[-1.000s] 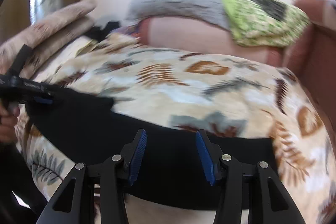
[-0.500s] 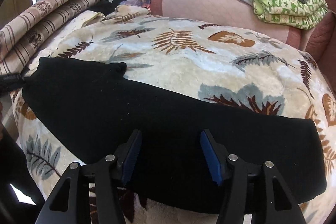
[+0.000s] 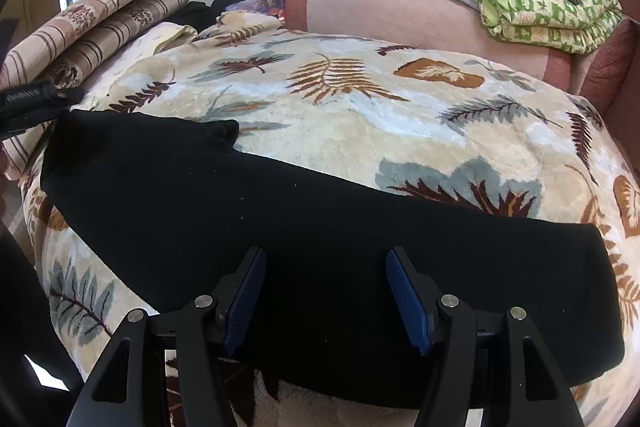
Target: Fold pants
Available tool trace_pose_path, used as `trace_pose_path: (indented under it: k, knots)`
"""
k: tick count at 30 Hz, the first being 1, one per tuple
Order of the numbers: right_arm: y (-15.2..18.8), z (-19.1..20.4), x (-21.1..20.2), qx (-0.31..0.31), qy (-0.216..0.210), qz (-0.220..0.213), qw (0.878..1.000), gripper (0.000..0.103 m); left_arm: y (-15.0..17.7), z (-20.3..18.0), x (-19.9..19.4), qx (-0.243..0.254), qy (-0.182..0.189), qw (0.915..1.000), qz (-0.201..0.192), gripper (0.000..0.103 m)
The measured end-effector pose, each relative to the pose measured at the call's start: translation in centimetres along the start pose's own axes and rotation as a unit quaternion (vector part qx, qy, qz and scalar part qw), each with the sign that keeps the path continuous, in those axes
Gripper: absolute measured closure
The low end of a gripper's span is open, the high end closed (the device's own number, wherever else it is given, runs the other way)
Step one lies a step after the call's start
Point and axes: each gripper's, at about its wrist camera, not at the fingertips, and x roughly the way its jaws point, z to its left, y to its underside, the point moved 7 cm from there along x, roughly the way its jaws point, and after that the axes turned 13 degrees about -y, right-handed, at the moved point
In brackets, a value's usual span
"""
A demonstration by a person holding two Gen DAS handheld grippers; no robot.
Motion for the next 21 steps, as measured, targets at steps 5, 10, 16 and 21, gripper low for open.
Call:
trace_pose_path:
  k: [5,10,16,21]
  knots:
    - [0.0,0.1,-0.2,-0.001,0.0,0.002,1.0,0.043,2.5,-4.8,2.2,0.085,-0.024,0.9958,0.026,0.027]
    - [0.0,0.0,-0.3,0.0,-0.002,-0.003,1.0,0.043,2.5,-3.7,3.1,0.042,-0.012,0.9973,0.059,0.018]
    - [0.1,0.0,-0.2,-0.003,-0.001,0.002,1.0,0.042,2.7,-3.8,2.8,0.042,-0.016,0.9979,0.046,0.018]
    - [0.1,0.0,-0.1,-0.003,0.001,0.003,1.0,0.042,2.7,-3.7,2.9,0.042,-0.016,0.9979,0.047,0.018]
